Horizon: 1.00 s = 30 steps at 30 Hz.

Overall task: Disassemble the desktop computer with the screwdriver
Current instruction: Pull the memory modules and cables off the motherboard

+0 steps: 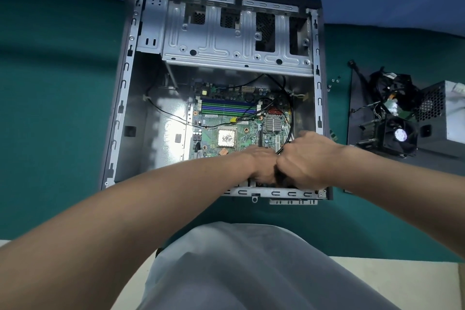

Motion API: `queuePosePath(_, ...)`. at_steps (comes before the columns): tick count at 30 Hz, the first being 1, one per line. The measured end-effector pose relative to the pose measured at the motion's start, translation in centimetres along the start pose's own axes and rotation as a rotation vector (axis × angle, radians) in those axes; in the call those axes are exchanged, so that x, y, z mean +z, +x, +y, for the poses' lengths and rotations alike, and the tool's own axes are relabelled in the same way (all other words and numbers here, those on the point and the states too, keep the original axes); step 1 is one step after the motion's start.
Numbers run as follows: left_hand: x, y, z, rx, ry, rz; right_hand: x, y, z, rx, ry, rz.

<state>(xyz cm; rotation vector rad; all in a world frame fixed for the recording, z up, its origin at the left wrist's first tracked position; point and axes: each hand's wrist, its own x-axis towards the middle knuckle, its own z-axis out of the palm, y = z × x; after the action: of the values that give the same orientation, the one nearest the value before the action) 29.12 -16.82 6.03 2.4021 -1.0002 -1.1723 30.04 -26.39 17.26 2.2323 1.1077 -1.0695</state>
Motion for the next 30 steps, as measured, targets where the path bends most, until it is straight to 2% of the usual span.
queuePosePath(3, -0.1, 0.0, 0.1, -0.006, -0.018, 0.0, -0.3, 0.1, 0.3, -0.012, -0.055, -0.036)
queuePosePath(9, 0.0, 0.0, -0.1, -0.015, -0.031, -0.013, 0.1, 0.3, -0.1, -0.077, -0.081, 0.065)
queuePosePath(16, 0.0, 0.0, 0.1, -0.022, -0.024, -0.027, 0.2, -0.1, 0.5, -0.061, -0.133, -0.038)
queuePosePath(20, -0.3, -0.1, 0.2, -0.011, -0.033, -0.028, 0.5, -0.5, 0.4, -0.077, -0.195, 0.051)
queuePosePath(24, -1.9, -0.5, -1.1, -0.009, -0.028, 0.082, 0.9, -0.5, 0.4, -0.058, -0.15, 0.085)
queuePosePath(30, -1.7, -0.4, -1.0, 0.038, -0.039, 0.05, 0.8, -0.3, 0.5, -0.009, -0.09, 0.114)
